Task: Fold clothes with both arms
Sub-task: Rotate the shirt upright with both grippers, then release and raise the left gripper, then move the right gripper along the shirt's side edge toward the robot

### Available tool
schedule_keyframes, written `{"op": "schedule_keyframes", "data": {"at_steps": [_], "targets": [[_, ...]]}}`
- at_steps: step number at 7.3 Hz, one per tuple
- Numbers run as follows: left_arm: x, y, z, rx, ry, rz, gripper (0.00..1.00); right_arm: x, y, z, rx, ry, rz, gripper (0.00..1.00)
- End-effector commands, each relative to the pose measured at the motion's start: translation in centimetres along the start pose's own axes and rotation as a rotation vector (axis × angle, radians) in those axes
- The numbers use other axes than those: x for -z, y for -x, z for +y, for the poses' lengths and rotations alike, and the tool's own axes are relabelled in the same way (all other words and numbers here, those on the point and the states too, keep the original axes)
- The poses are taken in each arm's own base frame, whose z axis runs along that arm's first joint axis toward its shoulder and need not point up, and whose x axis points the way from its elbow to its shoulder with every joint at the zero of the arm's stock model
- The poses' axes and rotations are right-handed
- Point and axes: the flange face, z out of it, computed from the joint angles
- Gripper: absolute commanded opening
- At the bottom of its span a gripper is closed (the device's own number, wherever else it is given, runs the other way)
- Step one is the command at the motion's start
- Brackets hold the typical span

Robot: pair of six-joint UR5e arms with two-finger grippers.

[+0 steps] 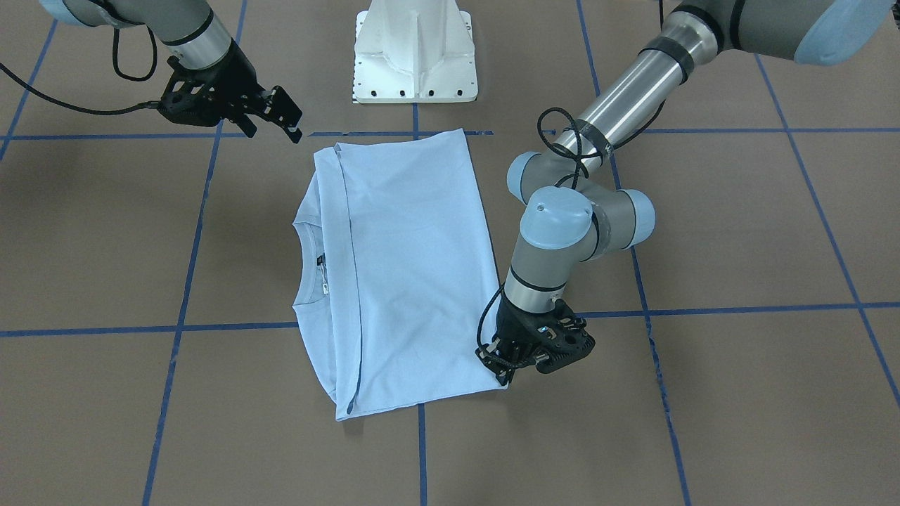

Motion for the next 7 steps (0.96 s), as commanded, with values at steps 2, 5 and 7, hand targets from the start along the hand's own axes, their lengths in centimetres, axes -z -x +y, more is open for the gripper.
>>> {"op": "schedule_keyframes", "data": {"at_steps": [2, 5, 7], "targets": [[-0.9, 0.6, -1.9, -0.024, -0.033, 0.015, 0.0, -0.5, -0.1, -0.1, -0.002, -0.001, 0.009, 1.0], [-0.9, 0.5, -2.2, -0.055, -0.063, 0.043, 0.99, -1.6, 0.8, -0.5, 0.0, -0.019, 0.009, 1.0], [0.8, 0.0, -5.0, -0.085, -0.045, 0.057, 1.0, -2.3, 0.5, -1.0, 0.064, -0.073, 0.029, 1.0]]}}
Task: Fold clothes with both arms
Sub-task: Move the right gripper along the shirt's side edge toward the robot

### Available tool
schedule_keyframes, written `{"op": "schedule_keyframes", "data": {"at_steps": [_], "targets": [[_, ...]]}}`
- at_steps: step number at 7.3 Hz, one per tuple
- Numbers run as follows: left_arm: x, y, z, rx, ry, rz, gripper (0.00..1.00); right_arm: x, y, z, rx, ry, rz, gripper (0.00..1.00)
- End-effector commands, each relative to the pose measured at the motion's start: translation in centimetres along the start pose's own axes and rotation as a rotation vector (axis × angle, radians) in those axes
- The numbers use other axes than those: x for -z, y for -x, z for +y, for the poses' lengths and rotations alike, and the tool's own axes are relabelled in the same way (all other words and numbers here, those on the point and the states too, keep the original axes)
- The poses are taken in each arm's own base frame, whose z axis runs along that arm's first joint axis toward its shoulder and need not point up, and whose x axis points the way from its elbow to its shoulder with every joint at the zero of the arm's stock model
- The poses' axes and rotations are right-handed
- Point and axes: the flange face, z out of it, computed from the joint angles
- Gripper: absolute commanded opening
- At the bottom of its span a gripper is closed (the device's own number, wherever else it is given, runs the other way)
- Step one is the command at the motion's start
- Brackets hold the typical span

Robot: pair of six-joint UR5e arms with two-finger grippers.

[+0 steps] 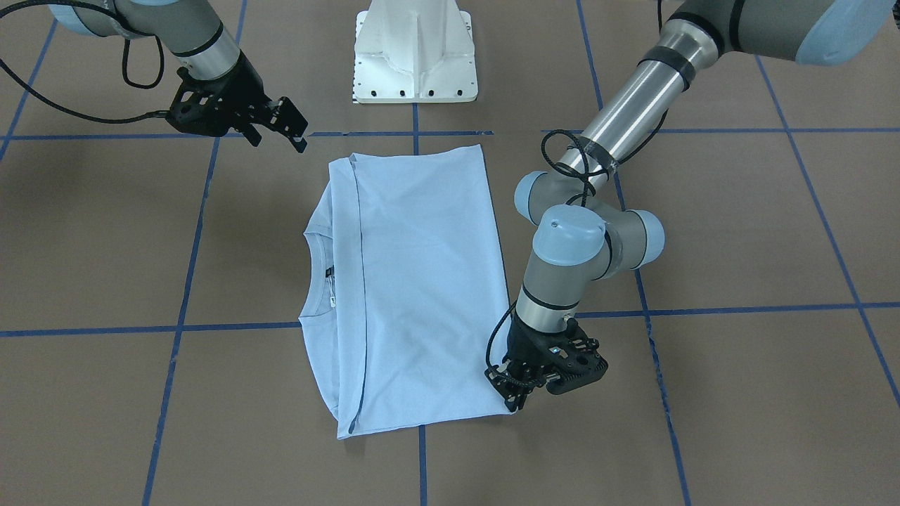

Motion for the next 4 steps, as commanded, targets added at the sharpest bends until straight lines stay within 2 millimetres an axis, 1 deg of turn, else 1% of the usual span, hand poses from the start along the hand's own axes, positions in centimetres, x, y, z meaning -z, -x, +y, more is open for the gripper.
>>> {"op": "schedule_keyframes", "data": {"at_steps": [1, 2, 3, 4], "targets": [[1.9, -0.3, -2.4, -0.023, 0.074, -0.02, 1.0, -1.6, 0.7, -0.8, 0.098, -0.043, 0.018, 1.0], [3.6, -0.6, -2.3, -0.031, 0.089, -0.054, 1.0, -2.3, 1.9, -0.8, 0.178, -0.086, 0.017, 1.0], [6.3, 1.3, -1.6, -0.033, 0.09, -0.05, 1.0, -2.7, 3.5, -0.2, 0.281, -0.098, 0.063, 1.0], [8.2, 3.2, -1.1, -0.034, 0.092, -0.052, 1.0, -2.9, 6.3, 0.8, 0.353, -0.092, 0.091, 1.0]]}}
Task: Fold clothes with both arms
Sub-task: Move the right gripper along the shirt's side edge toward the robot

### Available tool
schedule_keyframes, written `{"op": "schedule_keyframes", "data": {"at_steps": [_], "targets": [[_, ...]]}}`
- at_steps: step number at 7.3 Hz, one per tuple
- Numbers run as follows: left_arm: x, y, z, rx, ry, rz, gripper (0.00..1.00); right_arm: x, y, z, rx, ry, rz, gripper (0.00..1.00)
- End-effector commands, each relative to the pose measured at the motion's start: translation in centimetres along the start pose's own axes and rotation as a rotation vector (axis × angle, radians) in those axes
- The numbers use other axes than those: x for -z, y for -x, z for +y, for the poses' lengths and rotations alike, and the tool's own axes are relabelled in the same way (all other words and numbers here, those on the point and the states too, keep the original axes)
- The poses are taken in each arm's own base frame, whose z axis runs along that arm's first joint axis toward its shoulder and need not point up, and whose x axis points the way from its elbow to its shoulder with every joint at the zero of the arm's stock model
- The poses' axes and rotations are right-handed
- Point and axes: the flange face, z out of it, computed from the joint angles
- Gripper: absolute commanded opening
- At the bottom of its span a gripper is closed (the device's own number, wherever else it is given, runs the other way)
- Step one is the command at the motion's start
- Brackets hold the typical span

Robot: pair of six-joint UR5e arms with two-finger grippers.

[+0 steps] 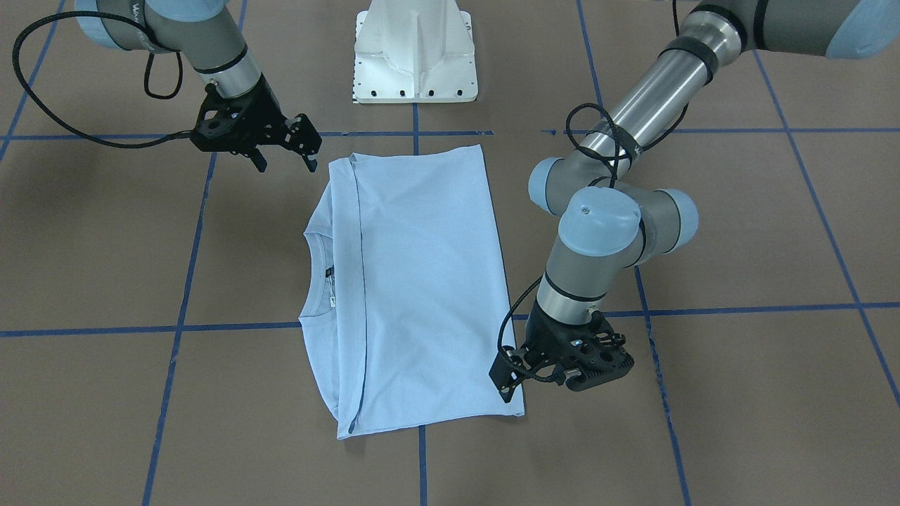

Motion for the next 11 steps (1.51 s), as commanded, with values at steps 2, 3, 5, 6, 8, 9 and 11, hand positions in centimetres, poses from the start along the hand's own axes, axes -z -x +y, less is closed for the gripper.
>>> {"op": "schedule_keyframes", "data": {"at_steps": [2, 3, 5, 6, 8, 9, 11], "targets": [[4.8, 2.9, 1.5, -0.008, 0.003, 0.021, 1.0, -1.4, 4.3, -0.2, 0.088, 0.024, 0.048, 1.0], [5.0, 3.1, 1.7, -0.01, 0.004, 0.026, 1.0, -1.5, 5.0, 0.0, 0.06, 0.035, 0.038, 1.0], [5.2, 3.1, 1.8, -0.011, 0.003, 0.029, 1.0, -2.9, 6.9, 0.6, 0.09, 0.049, 0.029, 1.0], [5.1, 3.5, 1.8, -0.01, 0.004, 0.026, 1.0, -3.1, 7.3, 0.7, 0.08, 0.052, 0.027, 1.0], [5.6, 4.1, 2.0, -0.01, 0.003, 0.03, 1.0, -4.5, 7.8, 1.7, 0.115, 0.034, 0.043, 0.88], [5.5, 4.1, 2.1, -0.011, 0.004, 0.03, 1.0, -5.0, 8.5, 2.8, 0.141, -0.029, 0.062, 0.82], [5.2, 4.9, 2.3, -0.009, 0.007, 0.022, 1.0, -5.6, 8.6, 3.8, 0.393, -0.056, 0.106, 0.69]]}}
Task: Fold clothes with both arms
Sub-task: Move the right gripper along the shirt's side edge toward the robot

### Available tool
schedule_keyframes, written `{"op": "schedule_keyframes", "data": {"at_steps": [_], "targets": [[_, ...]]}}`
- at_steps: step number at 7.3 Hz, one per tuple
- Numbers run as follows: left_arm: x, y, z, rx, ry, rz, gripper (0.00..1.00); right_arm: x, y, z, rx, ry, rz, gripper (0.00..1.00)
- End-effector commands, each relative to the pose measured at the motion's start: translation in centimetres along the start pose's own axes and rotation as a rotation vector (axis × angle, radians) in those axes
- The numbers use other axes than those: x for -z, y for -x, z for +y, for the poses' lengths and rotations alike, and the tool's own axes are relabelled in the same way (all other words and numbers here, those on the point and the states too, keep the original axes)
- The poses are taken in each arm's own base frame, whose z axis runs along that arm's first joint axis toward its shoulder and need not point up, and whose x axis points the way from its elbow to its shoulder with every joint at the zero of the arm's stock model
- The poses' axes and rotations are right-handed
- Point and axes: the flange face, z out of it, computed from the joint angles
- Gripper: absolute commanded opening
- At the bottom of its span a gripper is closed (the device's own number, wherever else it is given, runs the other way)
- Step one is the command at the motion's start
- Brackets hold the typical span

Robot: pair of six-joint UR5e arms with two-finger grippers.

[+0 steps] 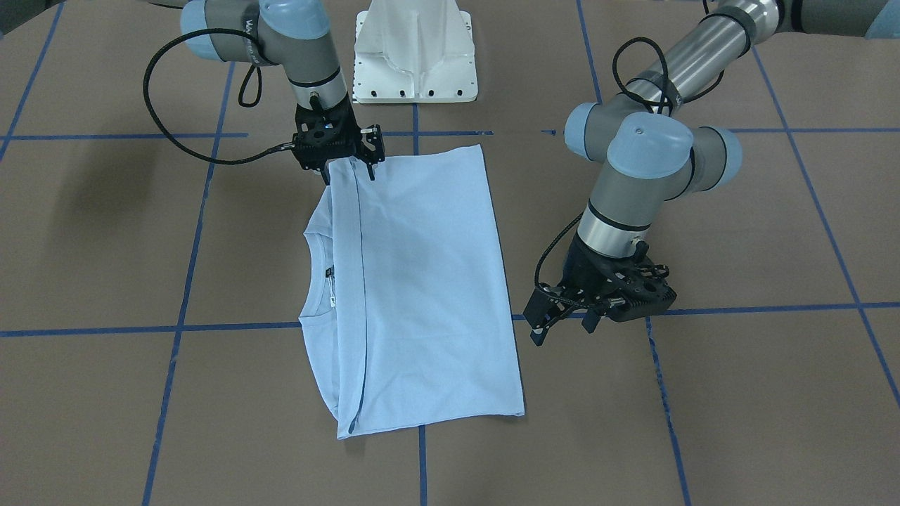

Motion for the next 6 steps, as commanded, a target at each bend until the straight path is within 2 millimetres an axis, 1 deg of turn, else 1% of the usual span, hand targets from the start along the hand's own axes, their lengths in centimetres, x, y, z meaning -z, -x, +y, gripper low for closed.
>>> {"op": "schedule_keyframes", "data": {"at_steps": [1, 2, 3, 6], "targets": [[-0.2, 0.5, 0.2, 0.0, 0.003, -0.004, 1.0, -0.6, 0.8, 1.0, 0.332, -0.014, 0.083, 0.69], [-0.3, 0.4, 0.4, -0.002, 0.005, -0.001, 1.0, -0.7, 1.1, 1.4, 0.402, -0.005, 0.129, 0.62], [-0.3, 0.4, 0.4, -0.002, 0.005, -0.001, 1.0, -1.1, 1.4, 2.2, 0.417, 0.003, 0.14, 0.59], [-0.3, 0.4, 0.4, -0.002, 0.005, -0.001, 1.0, -2.1, 3.0, 6.1, 0.495, 0.009, 0.146, 0.59]]}}
